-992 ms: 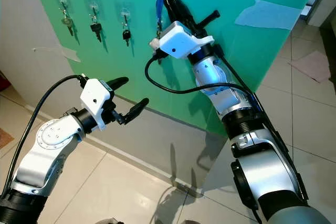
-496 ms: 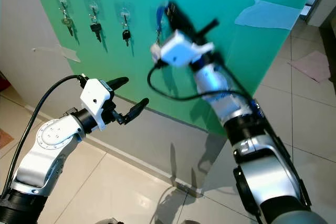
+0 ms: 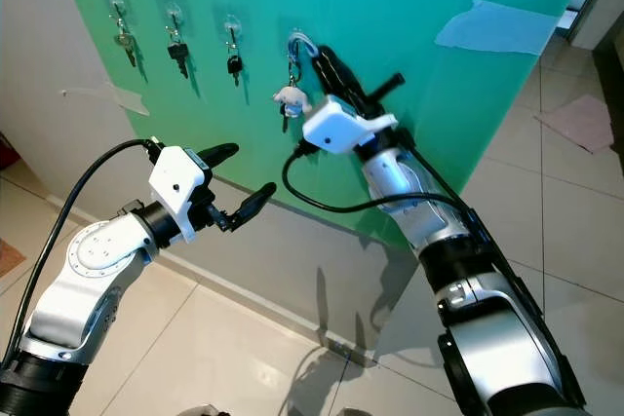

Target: Hang keys on a hook

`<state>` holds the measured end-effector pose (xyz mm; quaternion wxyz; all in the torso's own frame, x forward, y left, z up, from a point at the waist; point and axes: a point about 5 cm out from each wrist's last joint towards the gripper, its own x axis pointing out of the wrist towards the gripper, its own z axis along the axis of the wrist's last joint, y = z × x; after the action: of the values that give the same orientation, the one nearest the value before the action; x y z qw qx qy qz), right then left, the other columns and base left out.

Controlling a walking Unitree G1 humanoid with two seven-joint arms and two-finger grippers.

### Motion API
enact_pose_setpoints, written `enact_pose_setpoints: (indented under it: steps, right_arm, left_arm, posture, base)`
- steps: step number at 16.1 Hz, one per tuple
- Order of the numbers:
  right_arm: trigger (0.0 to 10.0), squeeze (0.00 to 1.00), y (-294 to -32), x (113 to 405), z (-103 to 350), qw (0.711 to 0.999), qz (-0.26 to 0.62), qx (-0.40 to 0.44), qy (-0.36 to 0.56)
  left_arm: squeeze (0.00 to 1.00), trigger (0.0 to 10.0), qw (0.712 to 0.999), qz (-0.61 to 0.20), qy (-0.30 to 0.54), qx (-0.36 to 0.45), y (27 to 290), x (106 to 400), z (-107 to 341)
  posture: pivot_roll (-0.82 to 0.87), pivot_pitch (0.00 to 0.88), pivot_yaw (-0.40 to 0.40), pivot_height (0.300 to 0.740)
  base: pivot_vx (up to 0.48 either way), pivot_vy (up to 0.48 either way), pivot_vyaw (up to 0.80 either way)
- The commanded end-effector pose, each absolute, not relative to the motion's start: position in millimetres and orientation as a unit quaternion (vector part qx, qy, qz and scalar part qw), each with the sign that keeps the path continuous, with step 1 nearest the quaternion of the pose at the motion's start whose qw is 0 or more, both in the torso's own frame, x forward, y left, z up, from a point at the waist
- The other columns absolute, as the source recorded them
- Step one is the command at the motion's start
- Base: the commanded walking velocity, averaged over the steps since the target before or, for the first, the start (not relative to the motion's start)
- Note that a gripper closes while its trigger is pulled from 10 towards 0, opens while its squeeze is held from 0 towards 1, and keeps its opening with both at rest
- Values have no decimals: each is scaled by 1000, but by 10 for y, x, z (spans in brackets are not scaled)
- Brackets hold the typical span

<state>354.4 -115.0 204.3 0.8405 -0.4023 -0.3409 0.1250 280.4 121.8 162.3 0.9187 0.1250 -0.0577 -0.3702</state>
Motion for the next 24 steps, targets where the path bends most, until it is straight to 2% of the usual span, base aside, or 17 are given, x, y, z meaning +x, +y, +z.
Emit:
enact_pose_setpoints:
  steps: [1, 4, 7, 13, 14, 16, 17, 21, 24]
  right_arm:
    - [10000, 0, -1229, 3550, 2040, 845, 111, -403, -333]
    - [10000, 0, -1369, 3555, 1942, 865, 91, -393, -299]
    - [10000, 0, -1379, 3506, 1759, 884, 109, -375, -259]
    - [10000, 0, -1518, 3364, 1504, 924, 85, -316, -200]
    - [10000, 27, -1529, 3346, 1480, 927, 83, -311, -194]
    - [10000, 890, -1548, 3288, 1430, 936, 82, -290, -184]
    - [10000, 1000, -1542, 3274, 1423, 939, 86, -280, -182]
    - [10000, 1000, -1460, 3129, 1321, 954, 134, -219, -155]
    - [10000, 1000, -1523, 2955, 1099, 967, 123, -199, -99]
  left_arm:
    - [0, 10000, 916, -375, -62, 130, 1216, 2790, 1640]
    - [0, 10000, 915, -376, -61, 131, 1218, 2780, 1634]
    - [0, 10000, 915, -377, -62, 131, 1215, 2770, 1634]
    - [0, 10000, 919, -366, -82, 122, 1209, 2769, 1688]
    - [0, 10000, 920, -362, -88, 120, 1207, 2782, 1705]
    - [0, 10000, 923, -352, -100, 117, 1204, 2815, 1745]
    - [0, 10000, 924, -351, -101, 116, 1204, 2819, 1747]
    - [0, 10000, 932, -330, -109, 106, 1232, 2822, 1757]
    - [0, 10000, 940, -312, -110, 80, 1272, 2802, 1736]
  posture:
    - [-62, 0, 21, 740]
    - [-59, 0, 20, 740]
    - [-60, 0, 18, 740]
    - [-61, 0, 11, 740]
    - [-61, 0, 11, 740]
    - [-67, 0, 10, 740]
    - [-70, 0, 9, 740]
    - [-69, 0, 0, 740]
    - [-77, 0, -12, 740]
  base:
    - [0, 0, 0]
    - [0, 0, 0]
    - [0, 0, 0]
    - [0, 0, 0]
    - [0, 0, 0]
    - [0, 0, 0]
    - [0, 0, 0]
    - [0, 0, 0]
    - [0, 0, 0]
